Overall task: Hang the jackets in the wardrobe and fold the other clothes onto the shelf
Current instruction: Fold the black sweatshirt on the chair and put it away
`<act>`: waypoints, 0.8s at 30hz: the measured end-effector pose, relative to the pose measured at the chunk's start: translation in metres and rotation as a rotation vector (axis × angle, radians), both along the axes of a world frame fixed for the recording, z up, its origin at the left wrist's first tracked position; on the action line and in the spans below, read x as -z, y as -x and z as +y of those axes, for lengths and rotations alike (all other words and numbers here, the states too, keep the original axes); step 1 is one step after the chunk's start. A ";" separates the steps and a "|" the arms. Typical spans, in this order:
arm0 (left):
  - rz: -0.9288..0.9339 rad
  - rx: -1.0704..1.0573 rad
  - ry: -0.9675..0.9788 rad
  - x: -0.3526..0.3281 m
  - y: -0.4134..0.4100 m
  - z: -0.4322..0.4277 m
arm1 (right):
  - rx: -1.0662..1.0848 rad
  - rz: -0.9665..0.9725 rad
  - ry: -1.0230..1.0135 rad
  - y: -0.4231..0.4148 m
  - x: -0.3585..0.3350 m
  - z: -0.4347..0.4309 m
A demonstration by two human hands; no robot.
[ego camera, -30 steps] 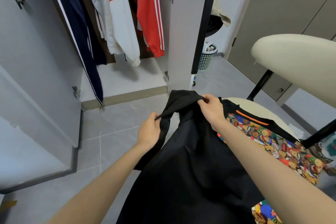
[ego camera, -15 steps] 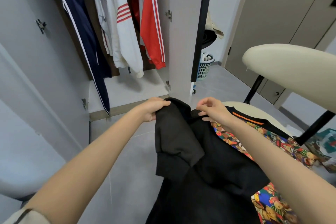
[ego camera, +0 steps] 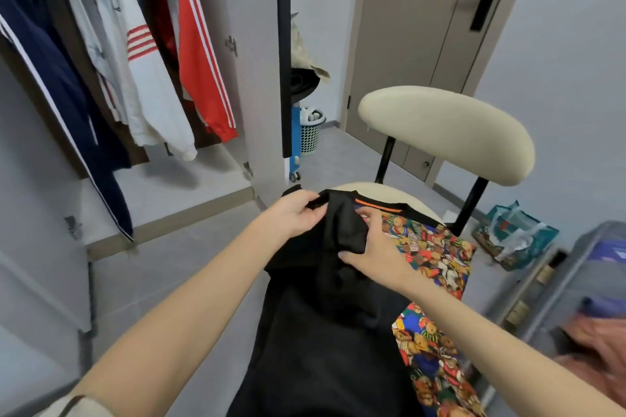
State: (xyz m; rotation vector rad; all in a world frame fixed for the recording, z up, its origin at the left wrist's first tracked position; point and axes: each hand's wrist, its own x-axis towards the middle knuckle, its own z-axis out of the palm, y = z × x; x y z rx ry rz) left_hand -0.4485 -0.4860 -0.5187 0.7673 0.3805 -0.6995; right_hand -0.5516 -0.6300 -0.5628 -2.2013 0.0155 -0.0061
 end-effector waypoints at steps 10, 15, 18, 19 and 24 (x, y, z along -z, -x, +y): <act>-0.635 0.575 -0.785 0.032 -0.008 -0.028 | 0.666 0.158 -0.511 0.001 0.005 -0.110; -0.760 0.701 -1.030 0.083 -0.003 -0.047 | 0.823 0.283 -0.390 0.008 0.052 -0.142; -0.857 0.723 -1.129 0.112 -0.009 -0.051 | 0.695 0.353 -0.198 0.008 0.068 -0.143; -0.884 0.706 -1.164 0.121 -0.014 -0.050 | 0.638 0.357 -0.129 0.002 0.072 -0.142; -1.055 0.557 -1.315 0.143 -0.048 -0.043 | 0.390 0.252 0.038 -0.039 0.077 -0.127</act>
